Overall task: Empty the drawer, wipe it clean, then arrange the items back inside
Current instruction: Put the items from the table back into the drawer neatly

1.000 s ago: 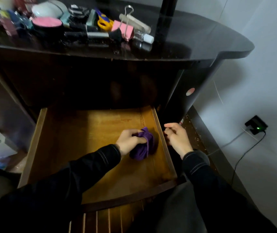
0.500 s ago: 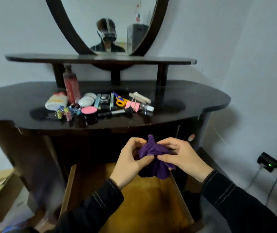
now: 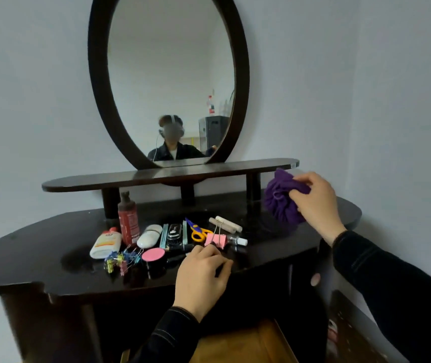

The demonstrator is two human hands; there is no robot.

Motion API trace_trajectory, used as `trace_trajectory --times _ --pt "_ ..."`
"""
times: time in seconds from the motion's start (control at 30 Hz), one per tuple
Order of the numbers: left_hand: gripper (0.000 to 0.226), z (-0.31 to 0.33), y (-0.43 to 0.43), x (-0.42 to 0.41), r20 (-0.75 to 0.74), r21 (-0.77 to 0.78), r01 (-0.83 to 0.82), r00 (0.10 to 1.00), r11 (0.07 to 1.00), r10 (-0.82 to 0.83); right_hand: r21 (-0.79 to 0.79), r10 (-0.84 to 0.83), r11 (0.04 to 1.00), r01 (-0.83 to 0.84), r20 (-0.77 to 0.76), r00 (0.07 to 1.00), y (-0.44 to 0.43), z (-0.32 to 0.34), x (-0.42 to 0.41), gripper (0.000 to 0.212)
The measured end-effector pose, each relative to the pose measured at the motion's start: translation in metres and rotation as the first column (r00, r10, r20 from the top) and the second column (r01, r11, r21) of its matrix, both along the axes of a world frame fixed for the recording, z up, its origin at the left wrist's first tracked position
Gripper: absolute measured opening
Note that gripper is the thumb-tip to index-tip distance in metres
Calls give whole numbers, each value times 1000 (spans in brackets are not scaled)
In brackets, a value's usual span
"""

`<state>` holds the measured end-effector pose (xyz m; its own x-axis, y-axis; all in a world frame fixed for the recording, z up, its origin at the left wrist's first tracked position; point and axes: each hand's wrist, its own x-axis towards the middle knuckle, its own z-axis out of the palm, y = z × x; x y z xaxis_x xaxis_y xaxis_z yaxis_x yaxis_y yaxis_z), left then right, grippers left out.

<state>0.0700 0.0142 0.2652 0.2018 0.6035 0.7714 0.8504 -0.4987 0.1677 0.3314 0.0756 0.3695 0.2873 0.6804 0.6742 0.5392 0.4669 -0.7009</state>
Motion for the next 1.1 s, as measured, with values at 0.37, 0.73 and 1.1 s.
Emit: trace_trajectory --times 0.37,0.73,1.1 --pt "11 4 11 3 79 -193 -67 993 979 83 -328 -11 874 357 723 691 67 -82 2 38" --pt "8 19 -8 -14 226 -228 135 971 964 -82 -21 -102 986 166 712 695 27 -81 -54 33" --pt "19 49 6 -136 453 -32 -170 876 985 166 171 38 970 -170 587 809 14 -70 -187 16"
